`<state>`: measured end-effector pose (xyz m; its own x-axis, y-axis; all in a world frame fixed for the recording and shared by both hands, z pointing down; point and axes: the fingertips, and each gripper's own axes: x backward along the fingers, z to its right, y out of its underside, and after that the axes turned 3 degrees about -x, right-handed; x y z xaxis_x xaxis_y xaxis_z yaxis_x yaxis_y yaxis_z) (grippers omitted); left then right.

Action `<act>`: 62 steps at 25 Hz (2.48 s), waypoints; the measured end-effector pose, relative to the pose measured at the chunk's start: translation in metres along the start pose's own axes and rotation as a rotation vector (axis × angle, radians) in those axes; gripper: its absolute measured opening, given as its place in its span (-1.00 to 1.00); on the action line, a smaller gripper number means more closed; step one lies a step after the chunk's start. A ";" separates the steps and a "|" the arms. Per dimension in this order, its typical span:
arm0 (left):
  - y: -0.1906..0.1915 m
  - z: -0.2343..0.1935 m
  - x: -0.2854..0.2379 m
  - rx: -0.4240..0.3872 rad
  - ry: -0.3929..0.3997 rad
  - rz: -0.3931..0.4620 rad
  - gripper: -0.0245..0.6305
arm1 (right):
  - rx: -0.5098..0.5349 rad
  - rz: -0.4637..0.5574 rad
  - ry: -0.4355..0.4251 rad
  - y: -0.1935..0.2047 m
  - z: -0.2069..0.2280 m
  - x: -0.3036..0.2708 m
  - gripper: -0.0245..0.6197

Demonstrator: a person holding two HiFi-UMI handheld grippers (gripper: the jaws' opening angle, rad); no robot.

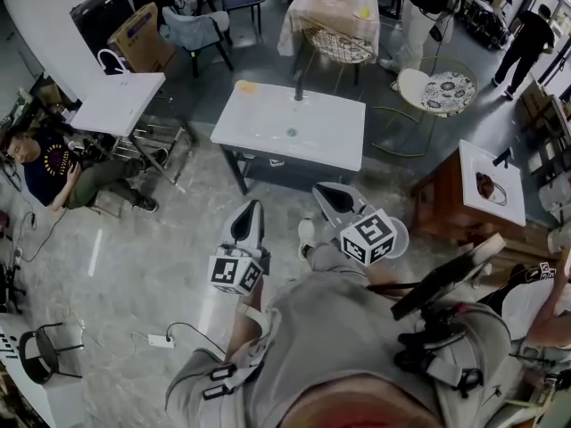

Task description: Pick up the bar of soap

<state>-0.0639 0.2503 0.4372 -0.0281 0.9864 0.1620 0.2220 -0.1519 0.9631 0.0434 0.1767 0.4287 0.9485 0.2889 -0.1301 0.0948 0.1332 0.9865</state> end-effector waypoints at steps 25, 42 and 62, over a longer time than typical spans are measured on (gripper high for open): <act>-0.019 -0.136 -0.203 -0.039 -0.107 0.019 -0.93 | -0.050 0.020 -0.111 -0.038 0.179 -0.210 -0.91; -0.003 -0.160 -0.364 -0.044 0.038 -0.027 -0.93 | -0.073 0.033 -0.050 -0.055 0.323 -0.285 -0.91; 0.000 -0.119 -0.456 -0.016 0.364 -0.017 -0.67 | -0.098 0.051 0.298 -0.066 0.388 -0.222 -0.91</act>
<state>-0.1667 -0.2068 0.3892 -0.3776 0.9020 0.2096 0.2037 -0.1399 0.9690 -0.0561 -0.2638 0.4312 0.8193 0.5610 -0.1188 0.0065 0.1981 0.9802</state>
